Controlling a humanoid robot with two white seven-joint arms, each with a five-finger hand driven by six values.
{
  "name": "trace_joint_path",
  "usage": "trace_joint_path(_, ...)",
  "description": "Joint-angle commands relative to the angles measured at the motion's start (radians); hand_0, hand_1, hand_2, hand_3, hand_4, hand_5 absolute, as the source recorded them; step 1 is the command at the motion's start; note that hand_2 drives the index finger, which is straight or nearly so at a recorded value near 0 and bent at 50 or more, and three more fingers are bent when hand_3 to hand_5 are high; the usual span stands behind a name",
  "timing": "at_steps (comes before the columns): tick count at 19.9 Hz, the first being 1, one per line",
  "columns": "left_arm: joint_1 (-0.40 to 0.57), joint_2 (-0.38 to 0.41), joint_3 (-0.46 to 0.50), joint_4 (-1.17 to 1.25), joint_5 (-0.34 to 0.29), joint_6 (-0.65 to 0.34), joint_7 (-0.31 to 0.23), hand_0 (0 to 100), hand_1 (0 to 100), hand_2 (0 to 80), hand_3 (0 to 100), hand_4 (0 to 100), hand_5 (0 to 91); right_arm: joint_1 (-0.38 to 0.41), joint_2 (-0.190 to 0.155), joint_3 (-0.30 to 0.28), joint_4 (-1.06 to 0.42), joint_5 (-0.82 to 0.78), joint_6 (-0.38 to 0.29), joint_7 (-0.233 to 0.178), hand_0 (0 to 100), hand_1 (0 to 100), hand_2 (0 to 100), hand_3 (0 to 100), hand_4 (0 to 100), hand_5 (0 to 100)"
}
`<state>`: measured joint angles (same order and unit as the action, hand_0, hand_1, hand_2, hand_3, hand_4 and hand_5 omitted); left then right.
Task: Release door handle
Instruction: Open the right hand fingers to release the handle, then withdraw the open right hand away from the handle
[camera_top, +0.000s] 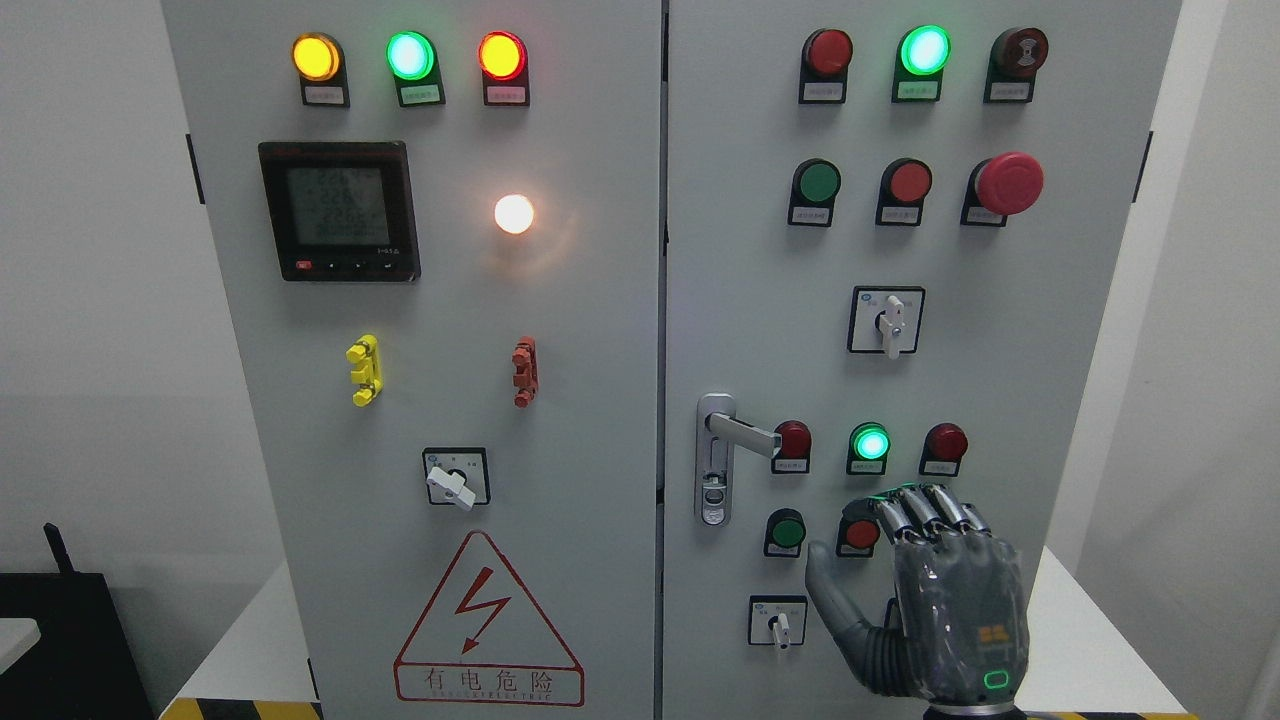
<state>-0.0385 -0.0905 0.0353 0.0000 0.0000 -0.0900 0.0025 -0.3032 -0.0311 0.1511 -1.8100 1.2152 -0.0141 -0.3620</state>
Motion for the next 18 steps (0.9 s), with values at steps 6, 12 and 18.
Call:
trace_joint_path(6,0.0,0.0,0.0,-0.009,-0.028,0.0,0.001,12,39,0.0,0,0,0.0,0.03,-0.027,-0.062,-0.06,-0.086,-0.01,0.018,51,14,0,0,0,0)
trace_joint_path(12,0.0,0.0,0.0,-0.009,-0.028,0.0,0.001,12,39,0.0,0,0,0.0,0.039,-0.02,-0.071,-0.062,-0.089,-0.009,0.015,46,16,0,0,0,0)
trace_joint_path(18,0.0,0.0,0.0,-0.009,-0.028,0.0,0.001,12,39,0.0,0,0,0.0,0.05,-0.018,-0.085,-0.062,-0.103,-0.009,0.017,44,17,0,0,0,0)
